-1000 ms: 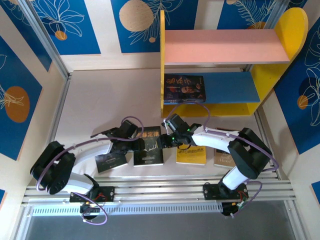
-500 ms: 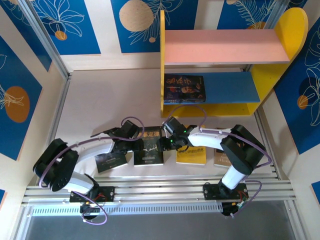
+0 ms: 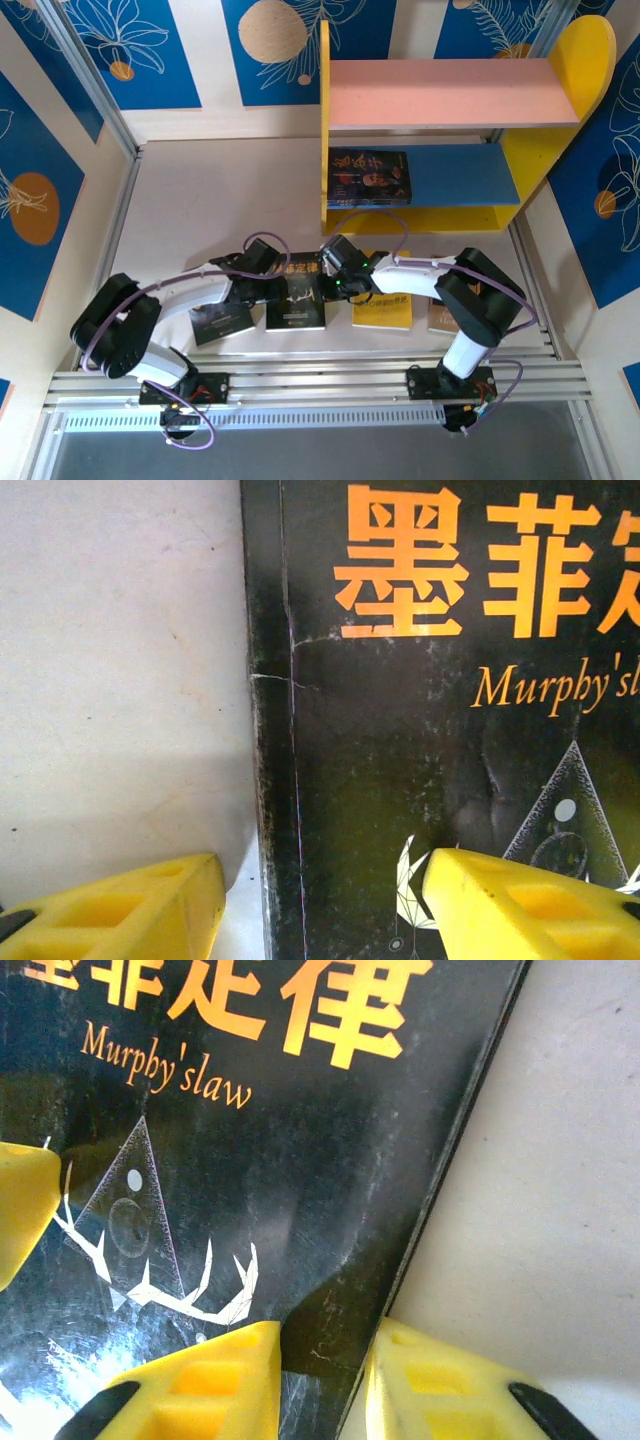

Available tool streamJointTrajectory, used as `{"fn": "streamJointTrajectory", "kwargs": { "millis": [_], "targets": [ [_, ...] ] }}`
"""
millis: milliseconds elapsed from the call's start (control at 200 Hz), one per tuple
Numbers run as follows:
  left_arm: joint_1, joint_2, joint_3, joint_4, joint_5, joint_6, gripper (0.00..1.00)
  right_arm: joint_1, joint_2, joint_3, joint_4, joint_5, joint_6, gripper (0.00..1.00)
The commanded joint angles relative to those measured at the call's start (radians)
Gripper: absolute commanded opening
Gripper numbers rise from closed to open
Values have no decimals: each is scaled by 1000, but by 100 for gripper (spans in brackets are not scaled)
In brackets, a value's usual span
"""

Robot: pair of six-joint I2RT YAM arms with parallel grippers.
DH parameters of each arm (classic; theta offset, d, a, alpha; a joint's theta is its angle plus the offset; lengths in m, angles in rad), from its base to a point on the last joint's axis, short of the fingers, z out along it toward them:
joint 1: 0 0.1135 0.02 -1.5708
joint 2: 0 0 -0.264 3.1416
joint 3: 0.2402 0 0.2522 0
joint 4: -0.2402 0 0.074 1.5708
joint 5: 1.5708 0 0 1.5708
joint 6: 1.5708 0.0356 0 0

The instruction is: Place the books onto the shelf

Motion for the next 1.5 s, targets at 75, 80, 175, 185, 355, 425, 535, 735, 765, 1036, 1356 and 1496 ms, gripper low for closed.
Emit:
{"fn": "streamJointTrajectory", "kwargs": {
  "millis": [75,80,175,185,355,425,535,735,765,1036,1356,1496],
  "targets": [
    [-9,98,-33,136,73,-12,59,23,89,-51,26,-8,-11,17],
    [-9,100,-33,137,74,-12,59,22,89,-52,26,-8,-11,17],
    [-10,97,-43,194,121,-12,59,22,105,-58,35,-8,-7,15],
    [-11,95,-44,200,126,-12,59,23,107,-59,36,-9,-6,15],
    [-36,18,-42,279,222,-16,59,23,132,-59,53,-18,0,13],
    [-60,-23,-36,303,234,-32,59,23,139,-56,57,-21,2,13],
    [-118,-43,-16,366,241,-74,60,22,145,-49,58,-22,0,13],
    [-245,40,109,395,224,-81,59,23,146,-41,56,-22,-3,13],
    [-253,53,124,393,224,-81,59,23,143,-43,54,-21,-3,13],
    [-270,15,173,340,204,-81,59,20,117,-66,52,-4,-4,13],
    [-272,-105,148,333,185,-91,59,15,119,-61,52,-7,-8,13],
    [-271,-123,128,383,204,-109,59,15,117,-59,51,-7,-8,13]
  ]
}}
